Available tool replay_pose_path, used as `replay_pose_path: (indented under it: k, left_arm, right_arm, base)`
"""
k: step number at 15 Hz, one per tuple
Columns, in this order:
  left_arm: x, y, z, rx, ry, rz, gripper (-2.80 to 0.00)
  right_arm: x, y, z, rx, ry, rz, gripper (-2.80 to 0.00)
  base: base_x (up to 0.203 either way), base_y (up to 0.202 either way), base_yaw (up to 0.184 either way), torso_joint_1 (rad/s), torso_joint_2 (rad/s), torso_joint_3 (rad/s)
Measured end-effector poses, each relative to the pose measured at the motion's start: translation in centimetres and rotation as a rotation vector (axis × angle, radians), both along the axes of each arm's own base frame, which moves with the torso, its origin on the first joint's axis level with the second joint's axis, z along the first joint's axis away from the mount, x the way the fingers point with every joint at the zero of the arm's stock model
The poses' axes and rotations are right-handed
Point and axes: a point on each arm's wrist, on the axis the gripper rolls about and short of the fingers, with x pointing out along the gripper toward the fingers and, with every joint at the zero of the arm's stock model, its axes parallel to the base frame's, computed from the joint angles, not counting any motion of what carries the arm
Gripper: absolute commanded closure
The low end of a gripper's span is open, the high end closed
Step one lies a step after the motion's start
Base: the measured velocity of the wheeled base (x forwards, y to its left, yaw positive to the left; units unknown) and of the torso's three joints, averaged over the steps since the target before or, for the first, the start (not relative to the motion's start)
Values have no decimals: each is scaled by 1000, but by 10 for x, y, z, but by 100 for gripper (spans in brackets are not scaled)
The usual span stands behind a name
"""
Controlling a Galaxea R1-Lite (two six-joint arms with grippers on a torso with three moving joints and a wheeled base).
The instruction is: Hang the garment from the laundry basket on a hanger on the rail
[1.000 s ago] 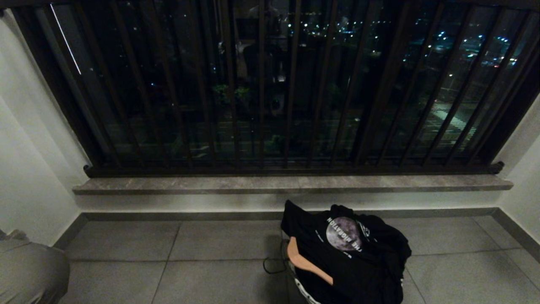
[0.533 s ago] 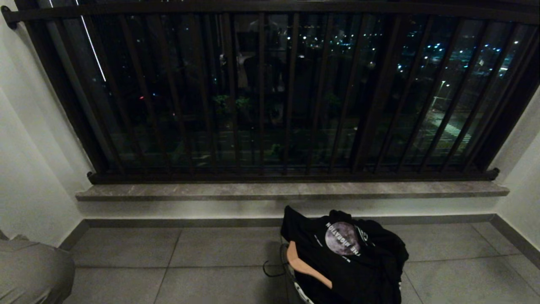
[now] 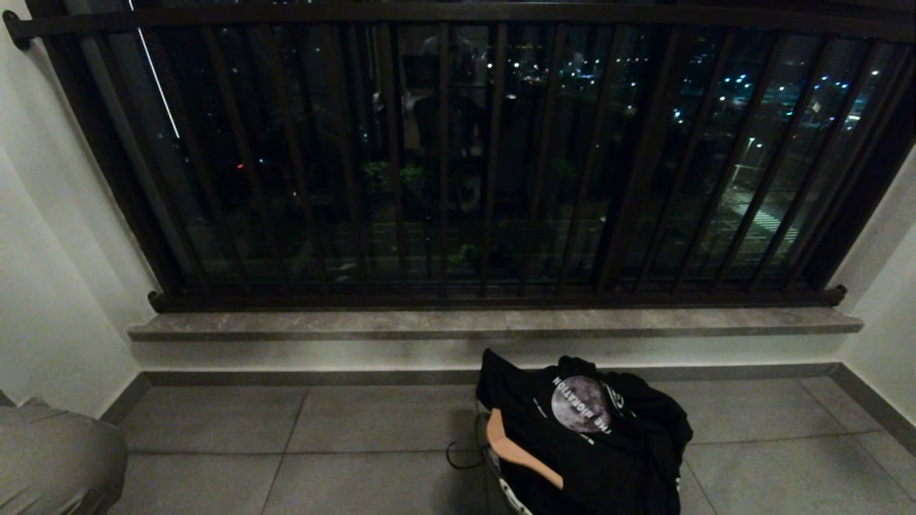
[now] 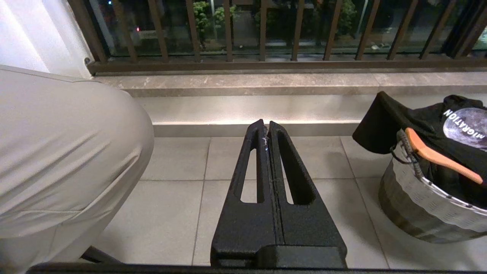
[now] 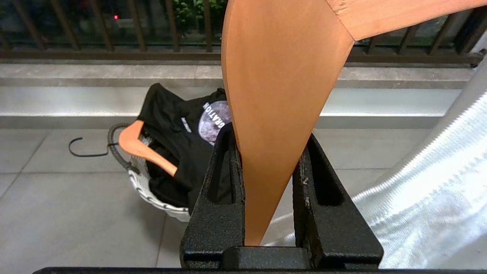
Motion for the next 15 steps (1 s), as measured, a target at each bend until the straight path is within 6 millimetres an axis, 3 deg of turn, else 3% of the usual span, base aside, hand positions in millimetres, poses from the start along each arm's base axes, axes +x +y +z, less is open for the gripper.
replay_pose_path:
  k: [15]
  left_arm:
    - [0, 0, 0, -2, 0, 0, 0]
  right_arm:
    - [0, 0, 0, -2, 0, 3, 0]
  base:
    - [0, -185, 1, 4, 2, 4]
